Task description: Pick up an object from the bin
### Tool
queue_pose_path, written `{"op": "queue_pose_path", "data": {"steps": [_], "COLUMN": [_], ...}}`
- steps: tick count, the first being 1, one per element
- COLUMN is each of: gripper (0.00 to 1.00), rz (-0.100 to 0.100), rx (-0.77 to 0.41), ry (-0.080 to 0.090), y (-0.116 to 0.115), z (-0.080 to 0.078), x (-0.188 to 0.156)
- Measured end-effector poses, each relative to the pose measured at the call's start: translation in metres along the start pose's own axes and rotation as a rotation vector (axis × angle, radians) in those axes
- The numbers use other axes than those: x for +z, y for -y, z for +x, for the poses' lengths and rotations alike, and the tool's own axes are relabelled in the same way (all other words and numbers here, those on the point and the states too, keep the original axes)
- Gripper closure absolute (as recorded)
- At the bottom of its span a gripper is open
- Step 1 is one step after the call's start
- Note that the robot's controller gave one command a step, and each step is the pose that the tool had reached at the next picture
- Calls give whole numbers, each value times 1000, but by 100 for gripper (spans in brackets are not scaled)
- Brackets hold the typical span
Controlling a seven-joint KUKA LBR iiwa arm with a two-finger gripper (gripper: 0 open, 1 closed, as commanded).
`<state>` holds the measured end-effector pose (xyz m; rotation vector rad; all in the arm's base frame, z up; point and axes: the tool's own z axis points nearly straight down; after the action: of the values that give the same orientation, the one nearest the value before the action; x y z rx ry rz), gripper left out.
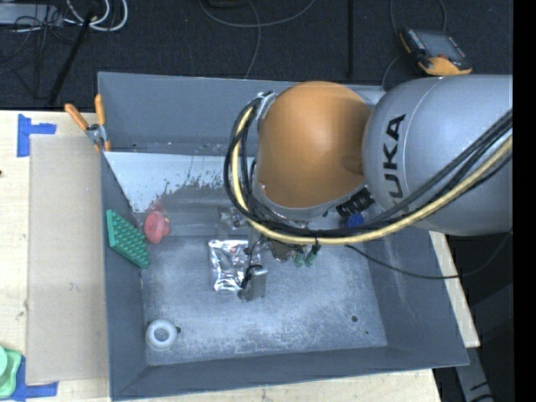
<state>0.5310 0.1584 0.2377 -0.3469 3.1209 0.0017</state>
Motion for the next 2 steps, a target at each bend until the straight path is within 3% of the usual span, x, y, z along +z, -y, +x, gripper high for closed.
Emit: {"op": "queue_pose_path", "data": {"steps": [1, 2], "gripper": [0, 0], "rz": [4, -1], "rx": [208, 184], "ry": [-6, -11], "y": [109, 64], "z": [-45, -22], "x": [97, 169]}}
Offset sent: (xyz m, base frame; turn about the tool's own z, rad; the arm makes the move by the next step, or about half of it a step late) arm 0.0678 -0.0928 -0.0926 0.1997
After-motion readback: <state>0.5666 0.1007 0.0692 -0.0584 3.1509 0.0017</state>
